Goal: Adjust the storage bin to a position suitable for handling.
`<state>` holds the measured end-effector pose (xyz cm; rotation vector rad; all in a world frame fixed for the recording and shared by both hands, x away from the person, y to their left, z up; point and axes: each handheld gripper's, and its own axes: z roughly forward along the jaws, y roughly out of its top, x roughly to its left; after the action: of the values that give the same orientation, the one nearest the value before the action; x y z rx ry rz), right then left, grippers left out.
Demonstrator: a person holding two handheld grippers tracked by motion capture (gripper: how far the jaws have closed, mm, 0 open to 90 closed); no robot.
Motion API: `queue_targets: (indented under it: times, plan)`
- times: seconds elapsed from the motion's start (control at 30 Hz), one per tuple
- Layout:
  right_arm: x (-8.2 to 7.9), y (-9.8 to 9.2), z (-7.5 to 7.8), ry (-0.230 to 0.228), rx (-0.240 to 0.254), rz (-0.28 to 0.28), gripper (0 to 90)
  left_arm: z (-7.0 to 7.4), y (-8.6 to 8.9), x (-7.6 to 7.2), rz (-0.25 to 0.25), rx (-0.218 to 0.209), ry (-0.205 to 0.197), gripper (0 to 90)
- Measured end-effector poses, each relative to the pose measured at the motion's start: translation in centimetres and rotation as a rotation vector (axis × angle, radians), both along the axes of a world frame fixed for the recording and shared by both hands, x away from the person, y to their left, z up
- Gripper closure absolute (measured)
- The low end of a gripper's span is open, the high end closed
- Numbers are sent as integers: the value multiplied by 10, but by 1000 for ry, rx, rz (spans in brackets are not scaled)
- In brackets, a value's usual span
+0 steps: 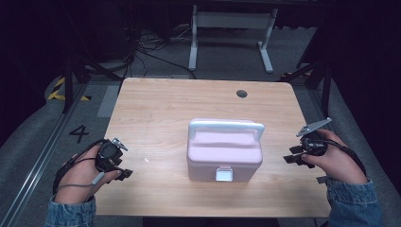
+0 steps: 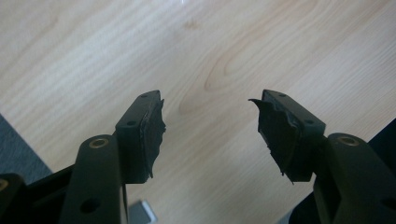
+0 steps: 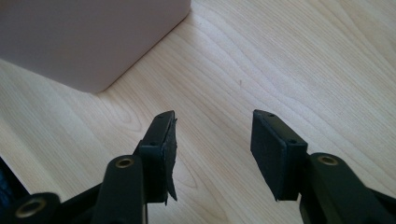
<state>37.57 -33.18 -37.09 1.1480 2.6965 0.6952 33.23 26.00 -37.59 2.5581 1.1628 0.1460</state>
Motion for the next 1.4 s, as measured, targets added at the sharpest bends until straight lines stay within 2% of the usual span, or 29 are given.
queue_targets:
  times: [0.1,0.17,0.2,0.27,0.3,0.33,0.43,0.47,0.53,0.6,0.67,0.7,0.77,0.8,0.83,0.9,1.1,1.2,1.23,1.37,1.4]
  plan:
    - [-1,0,-1,-2,-3,-8,523,3,-1,1,-16,0,-22,408]
    - [-3,-2,-3,5,8,-3,519,5,-3,2,14,-17,-5,376]
    - [-5,-4,-3,10,14,-6,517,6,-4,4,12,-18,-14,376]
    - [-5,-6,-3,2,10,-6,515,10,-7,7,-19,-35,-66,374]
    - [-6,-7,-2,-1,10,-14,514,12,-8,7,-28,-40,-78,373]
    - [-6,-8,-2,-12,11,-19,513,15,-12,7,-58,-47,-108,358]
    - [-7,-9,-4,1,20,-42,503,19,-18,7,-80,-43,-118,357]
    - [-7,-10,-5,8,24,-53,504,20,-22,7,-85,-44,-125,356]
    - [-6,-11,-6,7,28,-61,506,22,-31,8,-108,-53,-113,355]
    - [-6,-12,-7,9,31,-69,506,23,-41,10,-135,-81,-103,350]
    - [-7,-11,-7,12,33,-71,501,24,-49,12,-156,-80,-99,349]
    - [-7,-11,-8,11,34,-69,500,26,-52,13,-161,-74,-105,350]
    - [-8,-11,-8,12,38,-71,491,31,-61,15,-164,-64,-147,349]
    - [-8,-10,-8,13,48,-81,479,34,-66,15,-174,-71,-167,349]
    - [-8,-10,-8,12,52,-80,479,39,-76,16,-188,-103,-186,349]
    - [-8,-9,-8,19,57,-82,478,43,-84,17,-208,-129,-186,349]
    - [-8,-9,-10,19,56,-77,474,57,-103,19,-262,-149,-221,349]
    - [-7,-10,-10,20,55,-79,473,63,-115,21,-287,-215,-220,348]
    - [-7,-9,-11,20,55,-80,473,65,-117,22,-300,-221,-225,348]
    - [-6,-9,-11,20,56,-74,469,72,-129,24,-332,-200,-240,348]
    - [-6,-8,-12,22,52,-75,464,74,-133,25,-342,-212,-246,347]
